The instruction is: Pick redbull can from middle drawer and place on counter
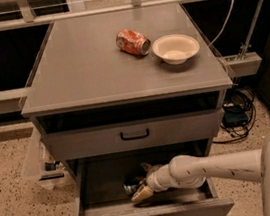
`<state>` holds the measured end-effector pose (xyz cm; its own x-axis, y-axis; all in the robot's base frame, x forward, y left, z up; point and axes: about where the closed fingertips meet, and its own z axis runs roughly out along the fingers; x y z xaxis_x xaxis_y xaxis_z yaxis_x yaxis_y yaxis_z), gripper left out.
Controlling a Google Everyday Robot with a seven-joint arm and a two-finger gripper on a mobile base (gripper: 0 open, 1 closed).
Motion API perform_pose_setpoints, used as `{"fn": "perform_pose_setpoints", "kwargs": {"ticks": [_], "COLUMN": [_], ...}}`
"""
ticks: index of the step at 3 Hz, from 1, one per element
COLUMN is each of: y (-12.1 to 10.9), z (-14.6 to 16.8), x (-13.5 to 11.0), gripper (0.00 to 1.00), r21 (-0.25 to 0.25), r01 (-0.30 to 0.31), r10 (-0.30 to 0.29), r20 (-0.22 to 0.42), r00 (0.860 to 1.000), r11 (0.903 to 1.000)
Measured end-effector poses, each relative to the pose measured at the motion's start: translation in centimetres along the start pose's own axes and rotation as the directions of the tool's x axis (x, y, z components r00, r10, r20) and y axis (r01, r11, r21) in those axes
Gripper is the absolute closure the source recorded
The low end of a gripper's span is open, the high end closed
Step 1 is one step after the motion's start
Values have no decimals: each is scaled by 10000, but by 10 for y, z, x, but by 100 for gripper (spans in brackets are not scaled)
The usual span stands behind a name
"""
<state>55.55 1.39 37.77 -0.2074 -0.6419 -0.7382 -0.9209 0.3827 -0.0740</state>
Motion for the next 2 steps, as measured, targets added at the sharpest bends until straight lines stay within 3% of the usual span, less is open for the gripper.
{"fn": "perform_pose_setpoints", "kwargs": {"ticks": [2], "y": [0], "z": [0], "x": [0], "gripper": [66], "r21": [-1], "r01": [0], "r10": [0], "r20": [0], "r00": [10000], "r11": [10000]}}
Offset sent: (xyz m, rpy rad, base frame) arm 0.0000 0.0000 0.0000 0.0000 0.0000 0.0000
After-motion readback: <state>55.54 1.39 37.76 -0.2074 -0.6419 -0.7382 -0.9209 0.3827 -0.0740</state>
